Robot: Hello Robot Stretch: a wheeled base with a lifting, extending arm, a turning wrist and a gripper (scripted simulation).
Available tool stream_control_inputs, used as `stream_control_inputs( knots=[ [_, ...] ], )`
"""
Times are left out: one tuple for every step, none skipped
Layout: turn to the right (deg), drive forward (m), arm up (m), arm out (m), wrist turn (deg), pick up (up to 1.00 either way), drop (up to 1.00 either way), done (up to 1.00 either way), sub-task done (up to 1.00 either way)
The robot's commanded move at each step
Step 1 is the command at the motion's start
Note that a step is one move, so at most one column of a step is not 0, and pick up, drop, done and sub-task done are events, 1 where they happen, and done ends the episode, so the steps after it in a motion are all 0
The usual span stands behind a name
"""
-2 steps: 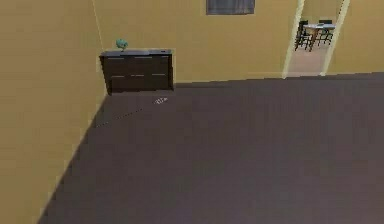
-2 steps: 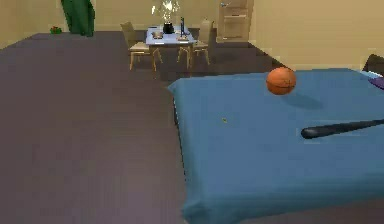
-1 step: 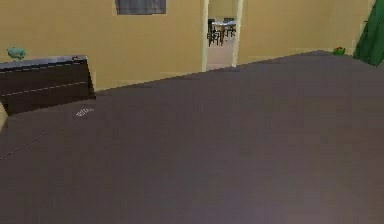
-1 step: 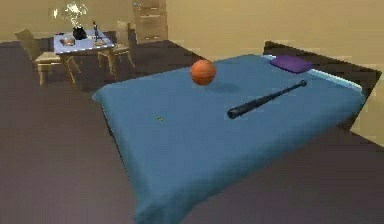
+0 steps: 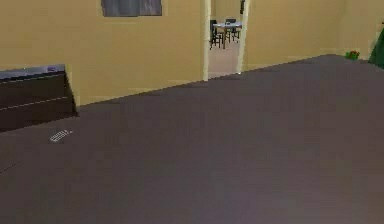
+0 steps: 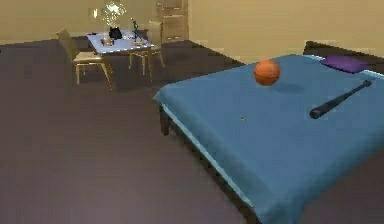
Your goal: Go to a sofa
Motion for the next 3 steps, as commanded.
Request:
stream_control_inputs(
  knots=[
    [45.0,0.00,0.00,0.00,0.0,0.00,0.00,0.00,0.00],
    [0.0,1.00,0.00,0.00,0.0,0.00,0.00,0.00,0.00],
    [0.0,1.00,0.00,0.00,0.0,0.00,0.00,0.00,0.00]
  ],
)
